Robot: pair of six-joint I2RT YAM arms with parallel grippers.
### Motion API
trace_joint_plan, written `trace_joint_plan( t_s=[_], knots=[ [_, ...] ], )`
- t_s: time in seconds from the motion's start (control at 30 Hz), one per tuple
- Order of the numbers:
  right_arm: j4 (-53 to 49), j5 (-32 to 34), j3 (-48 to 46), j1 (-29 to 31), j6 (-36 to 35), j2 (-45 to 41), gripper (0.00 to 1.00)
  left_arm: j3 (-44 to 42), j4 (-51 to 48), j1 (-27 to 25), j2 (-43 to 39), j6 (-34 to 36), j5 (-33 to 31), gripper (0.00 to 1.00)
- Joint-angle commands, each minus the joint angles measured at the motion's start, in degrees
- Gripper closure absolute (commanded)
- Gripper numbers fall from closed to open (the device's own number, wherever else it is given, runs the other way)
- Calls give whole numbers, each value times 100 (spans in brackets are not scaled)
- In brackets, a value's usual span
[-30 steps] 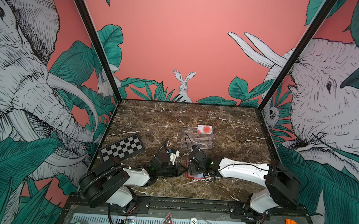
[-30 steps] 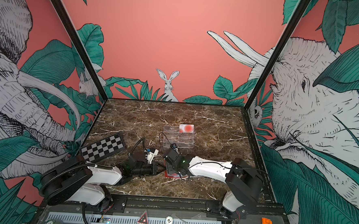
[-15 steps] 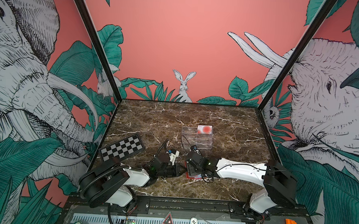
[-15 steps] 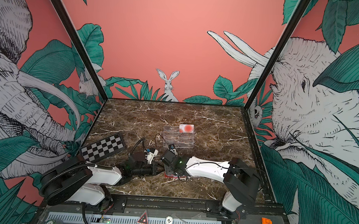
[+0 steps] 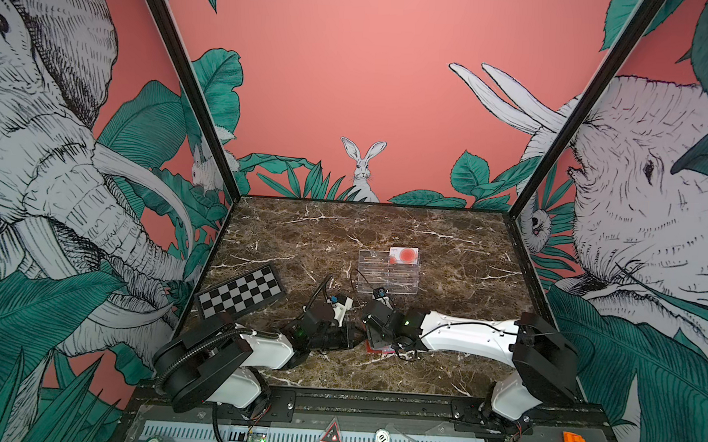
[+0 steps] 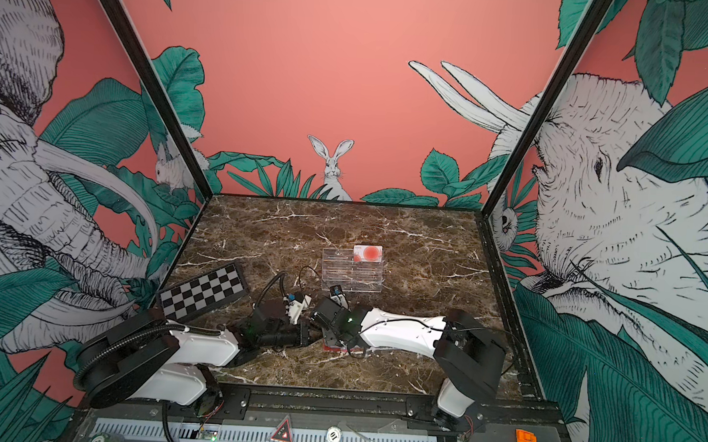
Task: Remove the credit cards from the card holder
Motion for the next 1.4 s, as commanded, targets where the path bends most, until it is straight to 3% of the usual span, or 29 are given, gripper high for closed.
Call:
trace_joint_plan(
  t_s=[0.0, 0.43, 0.57, 0.87, 1.07, 1.37],
  knots=[
    [-295, 249, 29, 81, 127, 69, 30, 19, 563, -68, -356, 93, 80, 100],
    [-796, 931, 105, 81, 120, -113, 33, -102, 516, -82, -485, 120, 10, 100],
    [-737, 959, 3, 66, 121, -529, 32, -119, 495, -77, -504, 140, 9, 100],
    [360, 382, -678, 60, -50, -1621, 31, -130, 364, -77, -572, 190, -36, 100],
    [634, -126, -628, 61, -90, -1420, 30, -123, 364, -82, -568, 190, -44, 100],
    [473, -132, -550, 56, -24, -1189, 30, -99, 364, -77, -575, 190, -41, 100]
  ],
)
